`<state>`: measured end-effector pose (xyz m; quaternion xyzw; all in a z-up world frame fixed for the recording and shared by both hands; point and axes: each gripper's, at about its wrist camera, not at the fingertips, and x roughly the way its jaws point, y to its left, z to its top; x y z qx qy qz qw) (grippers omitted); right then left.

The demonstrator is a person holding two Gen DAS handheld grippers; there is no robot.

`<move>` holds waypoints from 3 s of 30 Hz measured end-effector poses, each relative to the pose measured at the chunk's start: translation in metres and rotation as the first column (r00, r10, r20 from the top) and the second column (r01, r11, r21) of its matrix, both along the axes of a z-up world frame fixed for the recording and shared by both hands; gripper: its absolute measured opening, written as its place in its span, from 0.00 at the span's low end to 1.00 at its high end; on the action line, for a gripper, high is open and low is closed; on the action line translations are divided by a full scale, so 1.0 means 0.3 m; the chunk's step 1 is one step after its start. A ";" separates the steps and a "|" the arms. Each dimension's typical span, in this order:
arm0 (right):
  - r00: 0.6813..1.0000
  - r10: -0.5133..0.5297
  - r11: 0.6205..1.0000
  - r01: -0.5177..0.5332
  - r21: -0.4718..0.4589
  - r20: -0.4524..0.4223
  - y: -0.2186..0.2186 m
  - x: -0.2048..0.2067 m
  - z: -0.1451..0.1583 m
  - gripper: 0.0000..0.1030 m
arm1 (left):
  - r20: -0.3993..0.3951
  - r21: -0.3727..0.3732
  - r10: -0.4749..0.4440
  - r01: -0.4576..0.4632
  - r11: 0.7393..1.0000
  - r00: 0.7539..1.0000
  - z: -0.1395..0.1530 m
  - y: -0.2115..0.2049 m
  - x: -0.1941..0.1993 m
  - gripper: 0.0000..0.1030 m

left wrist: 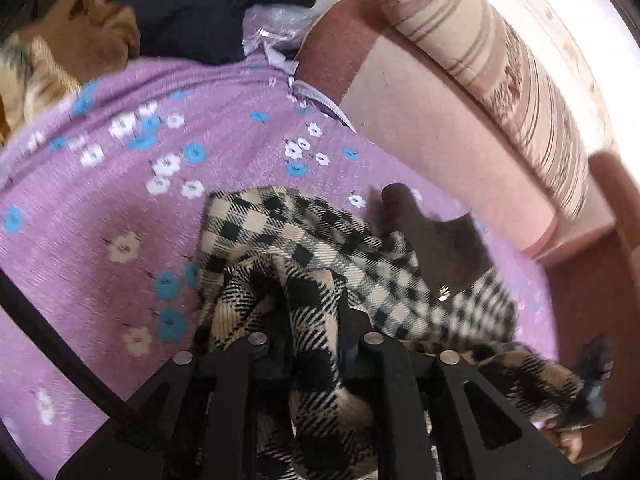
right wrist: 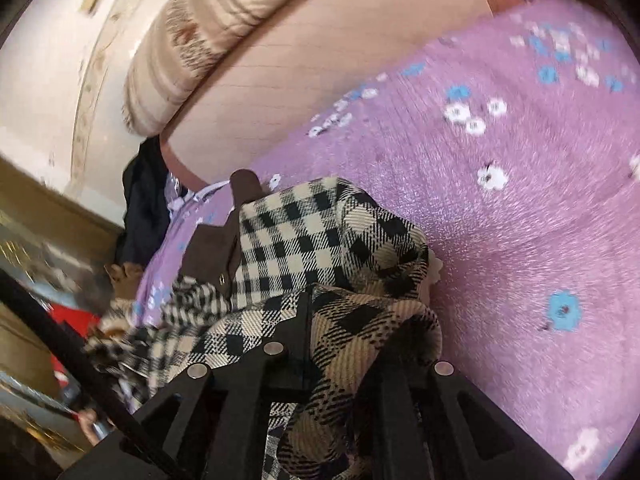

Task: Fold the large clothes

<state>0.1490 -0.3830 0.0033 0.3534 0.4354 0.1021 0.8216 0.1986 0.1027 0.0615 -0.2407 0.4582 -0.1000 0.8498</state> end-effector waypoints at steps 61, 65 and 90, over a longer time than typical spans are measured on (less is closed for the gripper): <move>0.839 0.520 0.743 -0.536 -0.400 -0.158 1.161 0.472 0.223 0.10 | -0.134 0.213 -0.182 0.208 0.955 0.974 -0.014 0.165 -0.298 0.06; 0.905 0.419 0.719 -0.380 -0.581 -0.074 1.178 0.509 0.260 0.10 | -0.152 0.248 -0.179 0.213 0.945 0.972 -0.031 0.151 -0.293 0.06; 0.958 0.248 0.755 -0.283 -0.591 -0.143 0.531 -0.285 0.143 0.45 | 0.053 0.190 -0.205 0.192 0.963 0.977 0.063 0.004 -0.369 0.35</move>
